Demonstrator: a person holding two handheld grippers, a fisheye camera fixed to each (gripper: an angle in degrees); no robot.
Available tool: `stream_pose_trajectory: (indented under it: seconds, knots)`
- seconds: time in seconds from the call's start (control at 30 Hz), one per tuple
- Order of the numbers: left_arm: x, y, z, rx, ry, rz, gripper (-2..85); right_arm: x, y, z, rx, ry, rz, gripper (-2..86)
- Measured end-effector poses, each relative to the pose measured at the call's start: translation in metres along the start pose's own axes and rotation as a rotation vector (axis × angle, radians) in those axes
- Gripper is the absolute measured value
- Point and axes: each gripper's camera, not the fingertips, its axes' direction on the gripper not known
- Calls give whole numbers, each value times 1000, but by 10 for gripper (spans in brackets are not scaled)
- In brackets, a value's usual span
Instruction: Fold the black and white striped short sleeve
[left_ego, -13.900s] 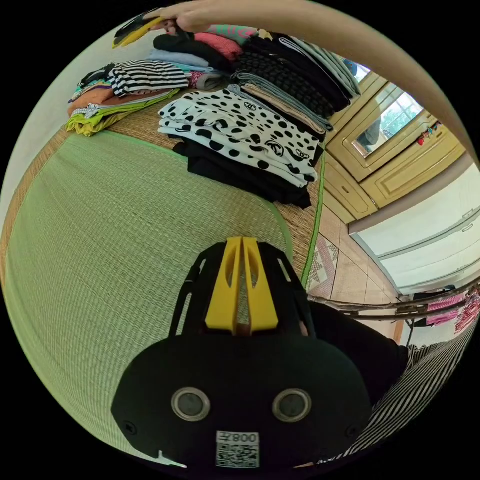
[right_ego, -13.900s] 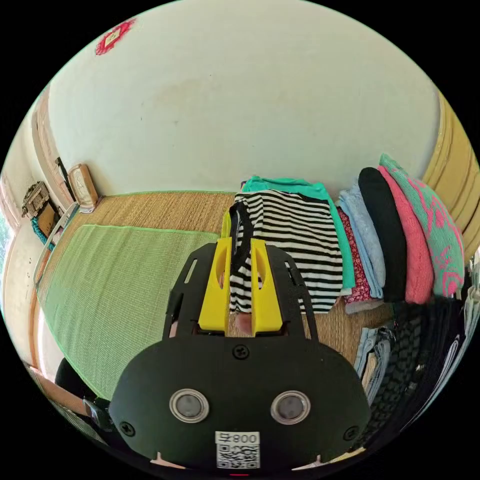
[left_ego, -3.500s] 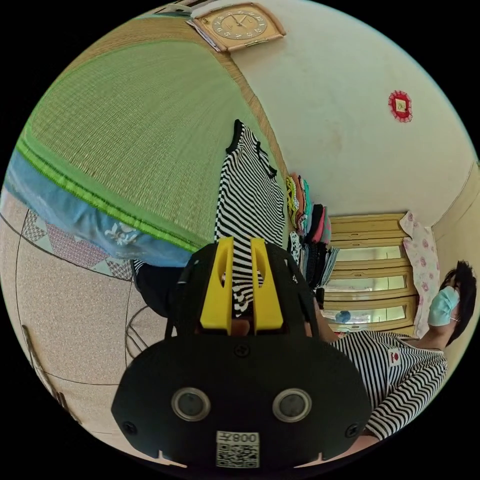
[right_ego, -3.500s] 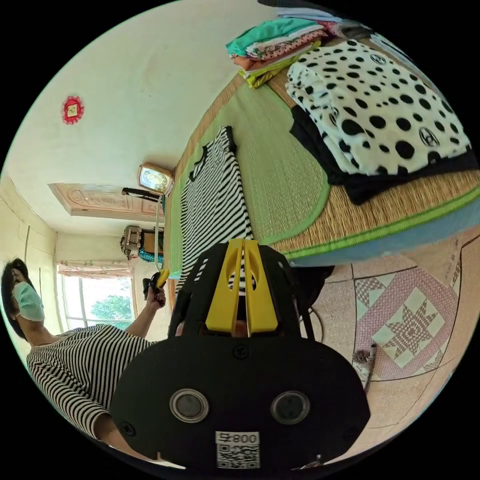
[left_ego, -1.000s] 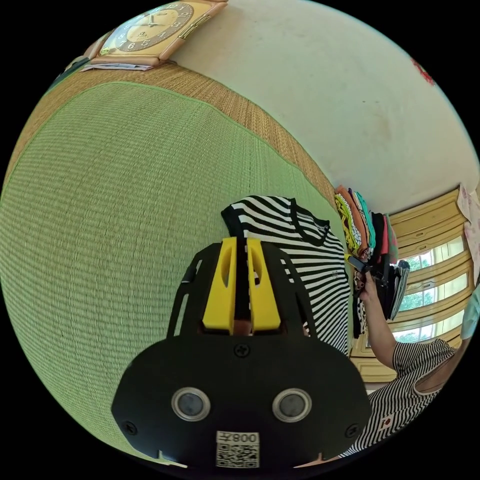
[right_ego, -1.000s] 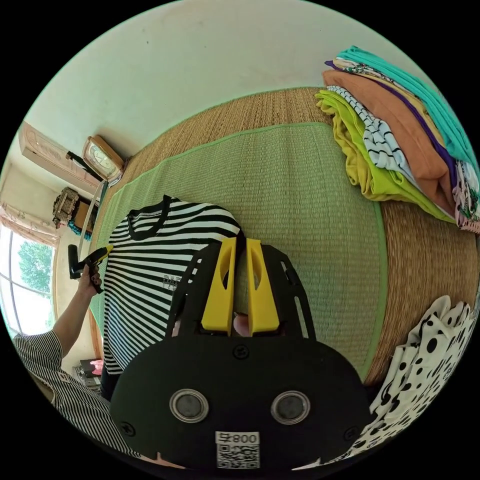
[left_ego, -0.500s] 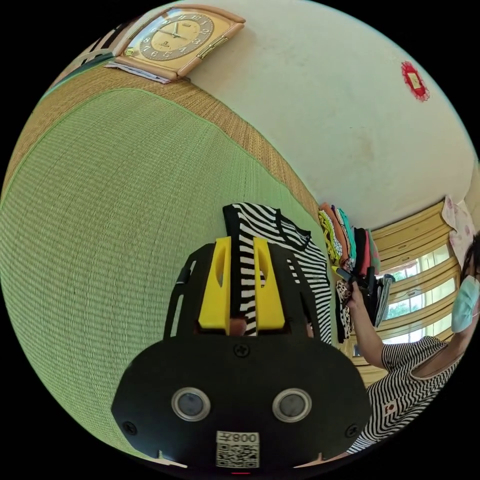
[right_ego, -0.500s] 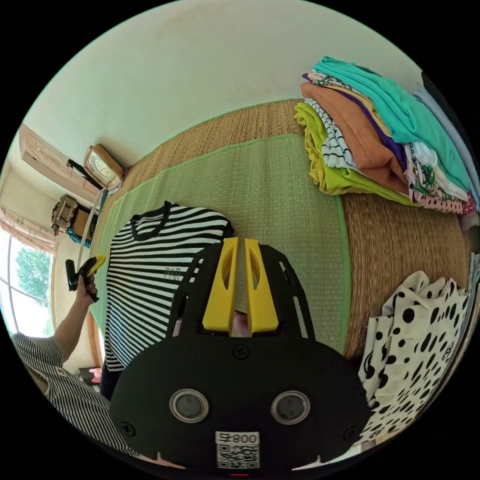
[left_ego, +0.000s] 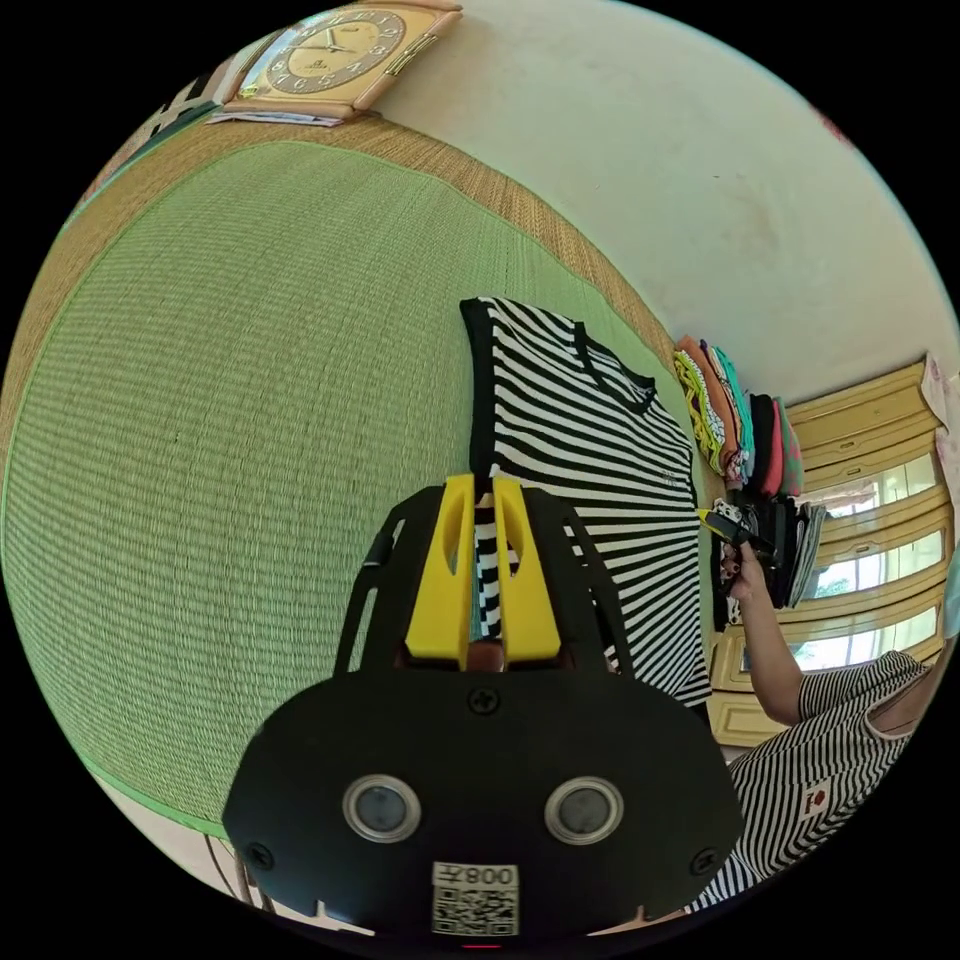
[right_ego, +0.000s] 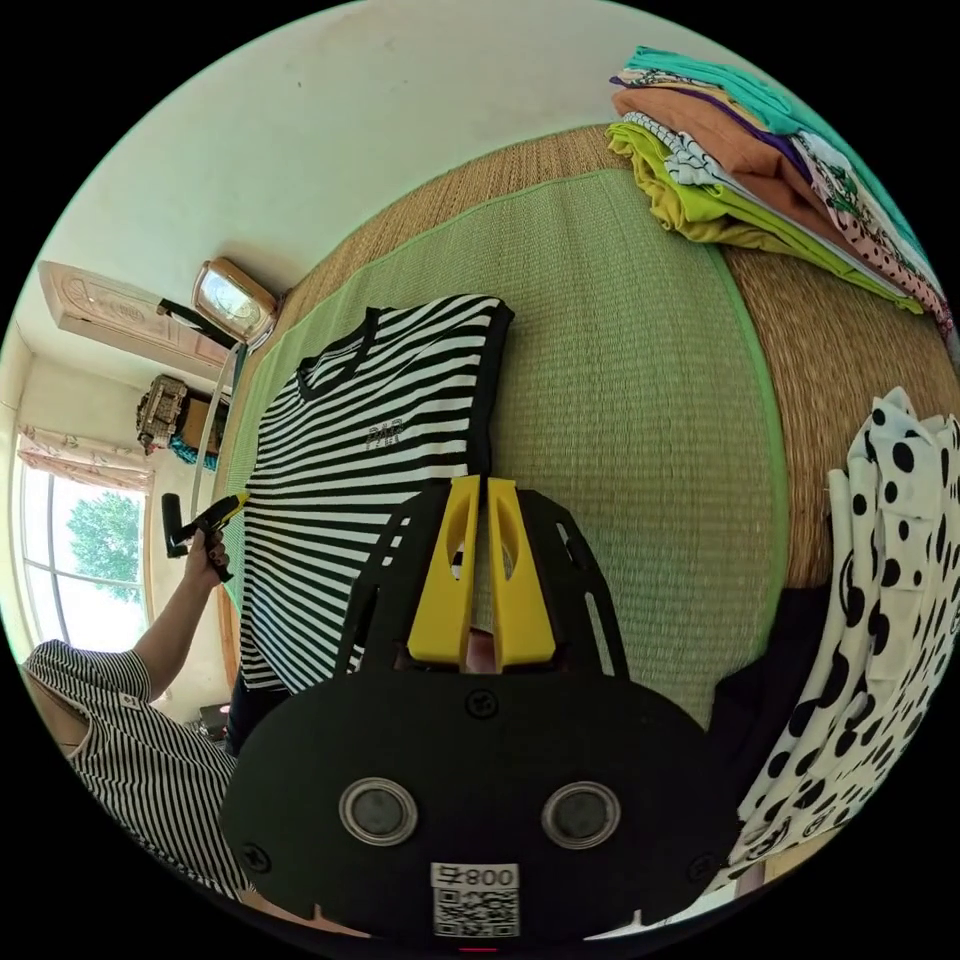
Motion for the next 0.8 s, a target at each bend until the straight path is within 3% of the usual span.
stream_pose_trajectory:
  seconds: [0.17, 0.37, 0.6, 0.8]
  knots:
    - [-15, 14, 6, -12, 4, -32, 51, 8, 7, -2, -21, 48, -4, 9]
    - [-28, 64, -8, 25, 135, -70, 87, 13, 42, -26, 9, 54, 32, 16]
    - [-17, 163, -8, -158, 86, -49, 93, -20, 132, -20, -163, 66, -48, 53]
    - [-23, 196, 13, -226, 33, -70, 42, -27, 179, 6, -258, 112, -18, 42]
